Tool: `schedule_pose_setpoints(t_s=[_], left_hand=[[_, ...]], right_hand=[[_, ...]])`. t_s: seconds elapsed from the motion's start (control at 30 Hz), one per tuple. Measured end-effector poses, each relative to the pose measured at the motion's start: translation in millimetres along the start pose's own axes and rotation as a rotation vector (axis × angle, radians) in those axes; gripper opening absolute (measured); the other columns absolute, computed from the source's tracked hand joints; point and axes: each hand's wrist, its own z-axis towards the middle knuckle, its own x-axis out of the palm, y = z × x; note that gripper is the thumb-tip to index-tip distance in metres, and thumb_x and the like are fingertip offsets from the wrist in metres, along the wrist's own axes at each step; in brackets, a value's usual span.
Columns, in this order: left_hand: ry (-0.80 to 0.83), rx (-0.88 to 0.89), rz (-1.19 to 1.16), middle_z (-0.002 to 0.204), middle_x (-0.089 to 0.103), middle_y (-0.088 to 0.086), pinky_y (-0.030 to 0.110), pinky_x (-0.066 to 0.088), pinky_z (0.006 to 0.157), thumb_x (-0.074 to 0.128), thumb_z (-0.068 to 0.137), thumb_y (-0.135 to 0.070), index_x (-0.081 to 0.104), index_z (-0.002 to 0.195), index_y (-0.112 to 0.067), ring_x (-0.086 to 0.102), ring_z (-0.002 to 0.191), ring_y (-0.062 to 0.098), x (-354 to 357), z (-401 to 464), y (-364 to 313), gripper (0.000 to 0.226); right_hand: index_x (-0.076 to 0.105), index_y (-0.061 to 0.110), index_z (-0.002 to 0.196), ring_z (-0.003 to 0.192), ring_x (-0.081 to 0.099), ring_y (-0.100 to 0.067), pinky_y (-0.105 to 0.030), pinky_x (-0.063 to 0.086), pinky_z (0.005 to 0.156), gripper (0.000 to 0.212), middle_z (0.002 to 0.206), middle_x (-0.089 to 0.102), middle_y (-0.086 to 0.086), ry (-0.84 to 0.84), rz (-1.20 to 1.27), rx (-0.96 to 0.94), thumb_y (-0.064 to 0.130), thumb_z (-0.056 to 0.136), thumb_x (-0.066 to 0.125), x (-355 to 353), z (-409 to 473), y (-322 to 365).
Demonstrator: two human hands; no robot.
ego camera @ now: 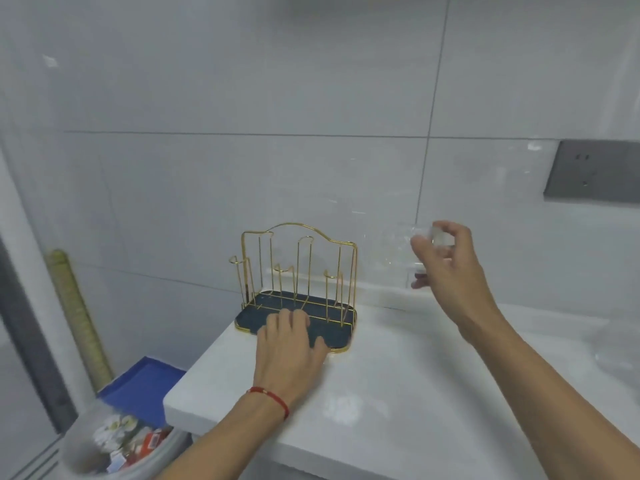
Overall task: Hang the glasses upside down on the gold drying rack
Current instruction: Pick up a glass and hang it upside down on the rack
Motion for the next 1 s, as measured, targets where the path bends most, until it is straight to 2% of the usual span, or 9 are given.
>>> schedule_pose_setpoints(t_s=[0.1, 0.23, 0.4, 0.47, 0.57, 0.67, 0.8, 0.9, 1.0], left_hand=[[0.034, -0.022, 0.068, 0.111, 0.052, 0.000, 0.044, 0.037, 0.105, 0.044, 0.089, -0.046, 0.051, 0.105, -0.020, 0.043, 0.110, 0.023, 12.7, 3.8, 11.9, 0.032], [0.079, -0.067, 0.101, 0.130, 0.049, 0.005, 0.052, 0.027, 0.117, 0.035, 0.089, -0.052, 0.051, 0.114, -0.019, 0.037, 0.129, 0.027, 23.1, 8.4, 18.4, 0.044], [0.182, -0.058, 0.161, 0.141, 0.043, 0.006, 0.052, 0.020, 0.121, 0.029, 0.093, -0.052, 0.047, 0.123, -0.019, 0.032, 0.135, 0.030, 24.2, 8.8, 16.0, 0.048], [0.223, -0.068, 0.157, 0.143, 0.043, 0.007, 0.052, 0.020, 0.121, 0.027, 0.093, -0.054, 0.045, 0.126, -0.019, 0.033, 0.136, 0.031, 24.0, 9.0, 14.5, 0.051], [0.272, -0.089, 0.162, 0.149, 0.040, 0.008, 0.053, 0.017, 0.123, 0.025, 0.094, -0.056, 0.042, 0.132, -0.020, 0.030, 0.140, 0.032, 24.9, 10.8, 14.0, 0.055], [0.296, -0.102, 0.163, 0.154, 0.035, 0.008, 0.054, 0.013, 0.124, 0.025, 0.095, -0.056, 0.039, 0.135, -0.020, 0.026, 0.144, 0.032, 24.4, 11.9, 13.5, 0.056], [0.291, -0.089, 0.160, 0.151, 0.038, 0.010, 0.053, 0.017, 0.123, 0.027, 0.096, -0.053, 0.042, 0.131, -0.018, 0.029, 0.141, 0.032, 22.9, 10.3, 13.1, 0.052], [0.267, -0.078, 0.158, 0.145, 0.041, 0.010, 0.051, 0.022, 0.120, 0.028, 0.097, -0.052, 0.044, 0.126, -0.016, 0.033, 0.136, 0.032, 21.8, 8.6, 12.5, 0.049], [0.263, -0.077, 0.157, 0.142, 0.043, 0.009, 0.050, 0.026, 0.119, 0.028, 0.097, -0.051, 0.045, 0.126, -0.016, 0.035, 0.134, 0.032, 21.9, 8.7, 12.1, 0.049]], right_hand=[[0.044, 0.034, 0.133, 0.077, 0.079, -0.018, -0.042, 0.058, 0.089, 0.064, 0.118, 0.065, 0.002, 0.026, 0.017, -0.021, 0.066, 0.082, 0.063, 30.4, 49.8, 26.5], [0.049, 0.033, 0.142, 0.093, 0.075, -0.023, -0.044, 0.059, 0.093, 0.069, 0.107, 0.068, 0.004, 0.141, -0.078, -0.108, 0.063, 0.082, 0.066, 89.4, 104.0, 55.5], [0.055, 0.029, 0.147, 0.127, 0.064, -0.033, -0.050, 0.052, 0.107, 0.074, 0.139, 0.063, -0.004, 0.359, -0.276, -0.194, 0.059, 0.081, 0.072, 155.6, 150.8, 78.6], [0.054, 0.024, 0.147, 0.125, 0.064, -0.032, -0.047, 0.053, 0.105, 0.078, 0.143, 0.059, -0.007, 0.450, -0.373, -0.182, 0.058, 0.080, 0.076, 179.2, 161.5, 82.3], [0.061, 0.020, 0.140, 0.113, 0.069, -0.029, -0.039, 0.055, 0.091, 0.075, 0.130, 0.063, -0.004, 0.551, -0.481, -0.171, 0.055, 0.077, 0.081, 207.4, 174.0, 84.0], [0.061, 0.024, 0.141, 0.093, 0.076, -0.026, -0.043, 0.059, 0.096, 0.077, 0.129, 0.066, -0.005, 0.710, -0.537, -0.156, 0.052, 0.074, 0.086, 229.4, 176.3, 83.3], [0.065, 0.030, 0.139, 0.100, 0.077, -0.026, -0.050, 0.055, 0.104, 0.069, 0.135, 0.067, -0.006, 0.839, -0.604, -0.177, 0.053, 0.078, 0.085, 240.7, 178.1, 72.7], [0.068, 0.033, 0.132, 0.103, 0.078, -0.025, -0.049, 0.053, 0.107, 0.076, 0.119, 0.079, 0.001, 0.894, -0.605, -0.135, 0.063, 0.065, 0.087, 238.7, 183.1, 64.5], [0.069, 0.035, 0.127, 0.113, 0.074, -0.026, -0.053, 0.049, 0.111, 0.055, 0.103, 0.084, 0.010, 0.968, -0.627, -0.076, 0.039, 0.076, 0.090, 241.2, 191.0, 58.3]])
